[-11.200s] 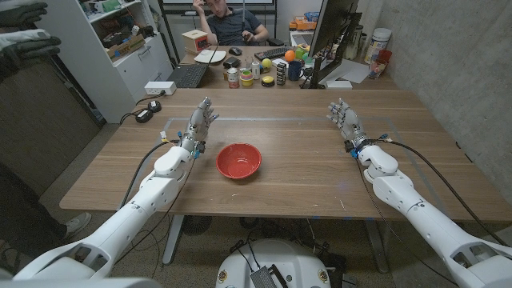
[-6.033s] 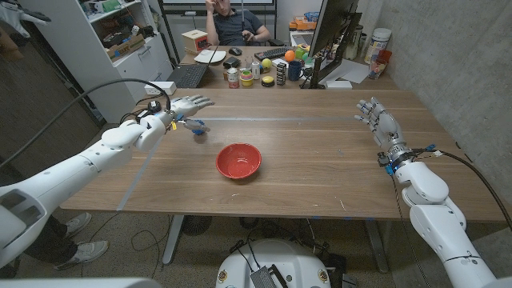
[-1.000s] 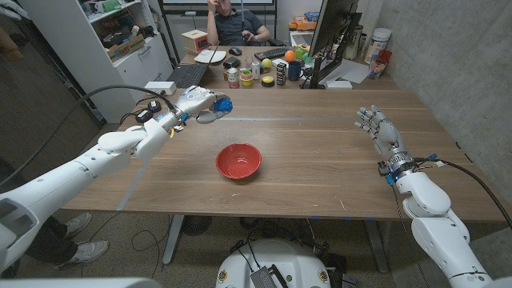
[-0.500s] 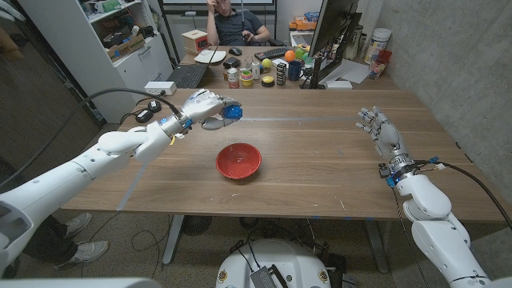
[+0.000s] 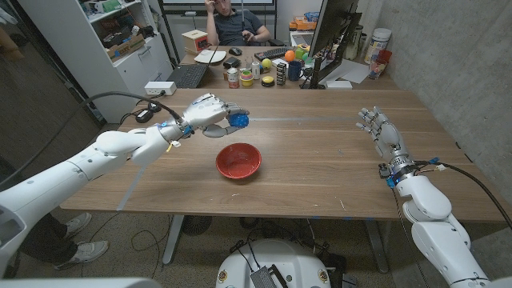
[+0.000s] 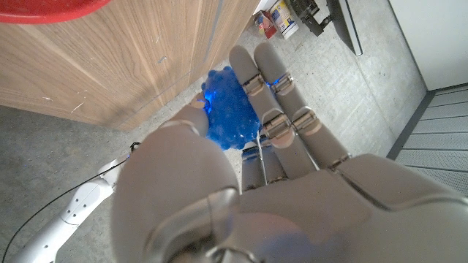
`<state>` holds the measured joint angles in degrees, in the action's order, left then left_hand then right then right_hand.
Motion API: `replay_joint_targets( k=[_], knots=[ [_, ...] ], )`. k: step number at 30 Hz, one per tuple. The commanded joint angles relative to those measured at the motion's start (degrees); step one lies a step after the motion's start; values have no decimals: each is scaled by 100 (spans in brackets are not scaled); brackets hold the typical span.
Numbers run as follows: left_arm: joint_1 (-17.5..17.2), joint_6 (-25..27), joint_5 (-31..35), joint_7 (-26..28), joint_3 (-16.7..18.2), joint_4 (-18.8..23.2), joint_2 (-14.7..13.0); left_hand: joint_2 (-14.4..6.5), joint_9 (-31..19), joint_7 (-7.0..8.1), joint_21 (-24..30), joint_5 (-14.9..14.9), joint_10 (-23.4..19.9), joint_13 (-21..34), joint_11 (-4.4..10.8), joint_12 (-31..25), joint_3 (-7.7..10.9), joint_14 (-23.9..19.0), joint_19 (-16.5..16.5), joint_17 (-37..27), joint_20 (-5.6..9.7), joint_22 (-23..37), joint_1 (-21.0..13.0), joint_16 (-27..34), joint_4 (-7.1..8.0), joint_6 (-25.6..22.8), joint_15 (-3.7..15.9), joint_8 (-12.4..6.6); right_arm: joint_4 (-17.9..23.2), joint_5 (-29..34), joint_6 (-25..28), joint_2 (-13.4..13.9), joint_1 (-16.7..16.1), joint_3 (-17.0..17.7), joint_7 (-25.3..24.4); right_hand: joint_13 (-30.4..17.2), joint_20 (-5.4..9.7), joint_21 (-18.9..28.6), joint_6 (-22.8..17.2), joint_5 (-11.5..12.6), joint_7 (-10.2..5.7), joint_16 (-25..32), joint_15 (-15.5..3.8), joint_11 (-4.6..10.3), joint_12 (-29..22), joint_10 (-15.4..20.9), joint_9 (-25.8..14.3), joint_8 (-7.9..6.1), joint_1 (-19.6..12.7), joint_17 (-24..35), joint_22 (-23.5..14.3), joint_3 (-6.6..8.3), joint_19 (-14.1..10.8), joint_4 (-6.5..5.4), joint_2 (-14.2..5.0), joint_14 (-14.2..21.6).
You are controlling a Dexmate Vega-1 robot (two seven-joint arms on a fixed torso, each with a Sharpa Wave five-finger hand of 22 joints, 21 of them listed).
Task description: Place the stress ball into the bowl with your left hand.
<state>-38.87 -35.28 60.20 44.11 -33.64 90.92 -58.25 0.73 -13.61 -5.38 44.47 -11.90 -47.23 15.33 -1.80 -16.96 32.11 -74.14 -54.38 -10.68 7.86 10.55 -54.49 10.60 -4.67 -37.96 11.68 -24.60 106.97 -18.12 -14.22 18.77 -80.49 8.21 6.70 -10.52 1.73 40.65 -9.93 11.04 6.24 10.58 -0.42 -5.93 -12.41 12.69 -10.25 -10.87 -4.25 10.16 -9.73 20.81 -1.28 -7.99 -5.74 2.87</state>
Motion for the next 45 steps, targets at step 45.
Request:
replay_joint_targets(
  k=[45],
  knots=[
    [7, -377, -174, -2378, -46, 169, -96, -246, -76, 1345, 114, 2, -1046, 73, 1376, 191, 147, 657, 481, -40, 309, 93, -400, -8, -214, -958, 201, -37, -24, 69, -136, 7, -10, -107, -198, -11, 320, -121, -89, 37, -2, -5, -6, -6, 10, 73, -13, 4, 53, 3, -13, 18, -57, -32, -147, 66]
  ],
)
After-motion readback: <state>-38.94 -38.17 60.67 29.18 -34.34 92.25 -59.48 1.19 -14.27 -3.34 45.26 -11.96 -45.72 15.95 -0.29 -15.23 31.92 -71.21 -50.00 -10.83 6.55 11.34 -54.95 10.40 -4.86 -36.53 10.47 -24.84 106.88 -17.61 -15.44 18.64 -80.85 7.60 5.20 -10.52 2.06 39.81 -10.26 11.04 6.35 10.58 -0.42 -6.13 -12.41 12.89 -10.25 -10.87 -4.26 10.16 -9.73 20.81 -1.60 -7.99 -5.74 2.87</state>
